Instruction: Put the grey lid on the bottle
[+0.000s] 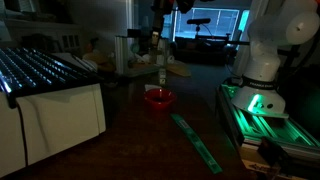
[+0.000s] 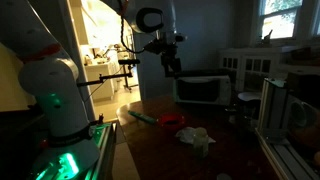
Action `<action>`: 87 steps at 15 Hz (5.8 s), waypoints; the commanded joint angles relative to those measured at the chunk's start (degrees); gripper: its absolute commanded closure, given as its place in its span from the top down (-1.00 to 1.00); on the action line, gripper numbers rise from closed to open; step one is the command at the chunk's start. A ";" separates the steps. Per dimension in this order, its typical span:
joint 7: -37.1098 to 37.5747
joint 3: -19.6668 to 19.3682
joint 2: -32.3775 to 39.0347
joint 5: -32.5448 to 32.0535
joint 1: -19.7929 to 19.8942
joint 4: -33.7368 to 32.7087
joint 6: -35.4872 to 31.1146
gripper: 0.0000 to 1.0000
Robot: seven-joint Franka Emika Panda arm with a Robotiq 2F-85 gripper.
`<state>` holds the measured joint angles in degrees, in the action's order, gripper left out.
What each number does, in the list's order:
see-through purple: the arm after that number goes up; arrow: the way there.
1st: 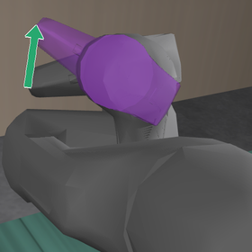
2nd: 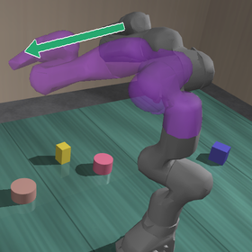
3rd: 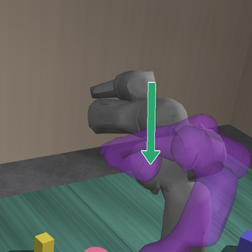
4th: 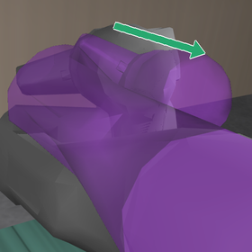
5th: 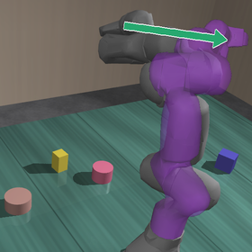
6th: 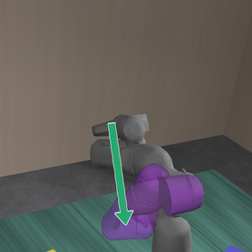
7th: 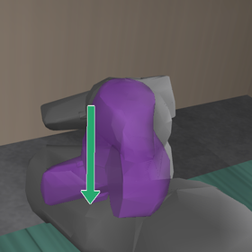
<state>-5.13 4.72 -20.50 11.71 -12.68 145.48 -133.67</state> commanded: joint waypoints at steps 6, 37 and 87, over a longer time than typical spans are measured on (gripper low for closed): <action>-0.12 0.45 -0.02 0.19 0.46 -0.08 0.16 1.00; 26.01 -15.20 23.02 -4.44 25.59 -1.86 -21.13 1.00; 27.75 -20.72 35.45 -3.31 20.01 -9.98 -19.28 -0.56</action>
<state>22.20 -14.28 21.84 10.74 8.93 132.21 -156.88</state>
